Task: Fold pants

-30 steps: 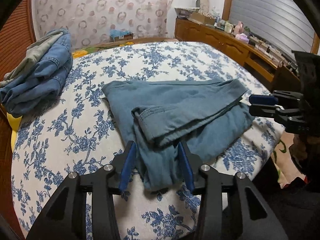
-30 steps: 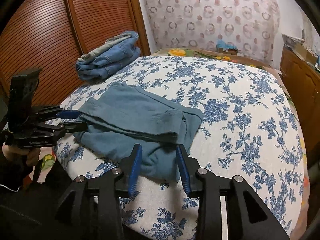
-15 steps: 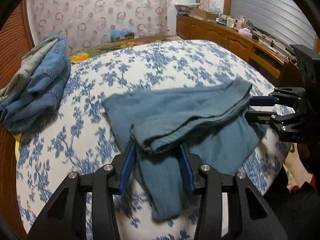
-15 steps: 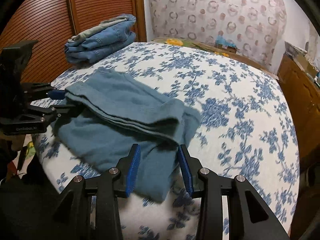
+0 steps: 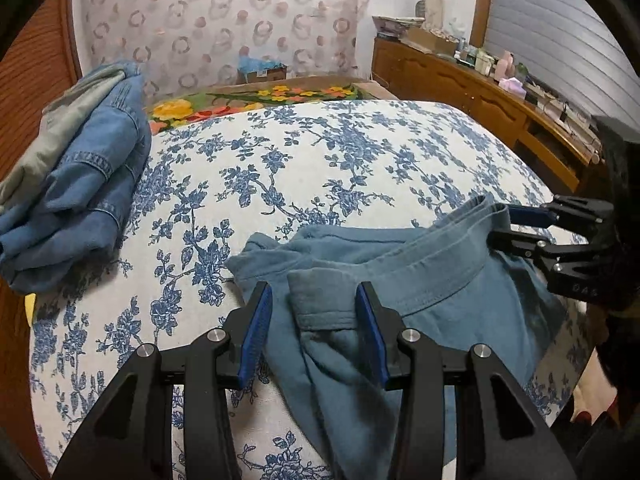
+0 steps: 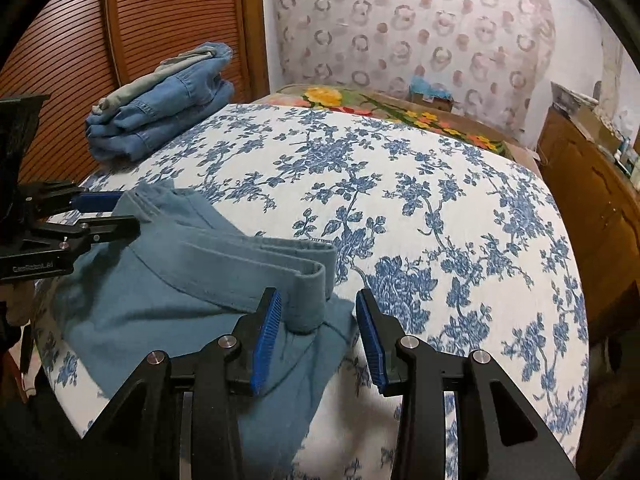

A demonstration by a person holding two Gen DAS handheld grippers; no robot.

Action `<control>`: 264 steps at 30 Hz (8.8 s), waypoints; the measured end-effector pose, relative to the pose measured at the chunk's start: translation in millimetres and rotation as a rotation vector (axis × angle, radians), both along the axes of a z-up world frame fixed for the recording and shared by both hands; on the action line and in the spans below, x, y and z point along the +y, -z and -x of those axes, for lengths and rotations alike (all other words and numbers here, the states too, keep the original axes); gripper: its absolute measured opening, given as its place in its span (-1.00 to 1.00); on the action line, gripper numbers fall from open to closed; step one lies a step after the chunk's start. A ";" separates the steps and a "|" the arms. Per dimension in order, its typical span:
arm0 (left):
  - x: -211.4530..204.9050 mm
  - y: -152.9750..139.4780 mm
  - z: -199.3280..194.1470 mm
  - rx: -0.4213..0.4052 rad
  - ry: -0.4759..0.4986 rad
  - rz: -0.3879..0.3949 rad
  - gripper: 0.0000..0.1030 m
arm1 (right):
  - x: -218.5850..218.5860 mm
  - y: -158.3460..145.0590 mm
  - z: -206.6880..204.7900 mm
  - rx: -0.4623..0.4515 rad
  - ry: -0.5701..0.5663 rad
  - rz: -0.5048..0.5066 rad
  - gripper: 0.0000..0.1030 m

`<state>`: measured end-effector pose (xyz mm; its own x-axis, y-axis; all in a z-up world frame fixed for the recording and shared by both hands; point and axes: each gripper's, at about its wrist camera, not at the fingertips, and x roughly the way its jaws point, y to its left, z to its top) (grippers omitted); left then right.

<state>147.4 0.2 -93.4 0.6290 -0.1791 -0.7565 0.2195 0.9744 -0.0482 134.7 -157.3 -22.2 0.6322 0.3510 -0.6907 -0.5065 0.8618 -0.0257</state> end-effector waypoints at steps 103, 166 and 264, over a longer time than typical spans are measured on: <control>-9.7 -68.2 80.4 -0.268 0.082 0.225 -0.58 | -47.4 -36.9 95.1 -0.140 -0.018 -0.265 -0.80; 94.0 -147.4 -35.1 -0.358 -0.167 0.114 -0.58 | 57.8 -122.3 -126.9 -0.288 -0.341 -0.193 -0.80; 207.6 -53.2 -74.6 -0.153 -0.526 0.073 -0.15 | 207.7 -51.8 -282.5 -0.063 -0.563 -0.153 -0.39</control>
<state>222.0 207.8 -40.3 0.7498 0.1400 -0.6467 -0.2860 0.9499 -0.1259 417.3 50.4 29.6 0.3578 0.7372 -0.5732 -0.8888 0.4571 0.0331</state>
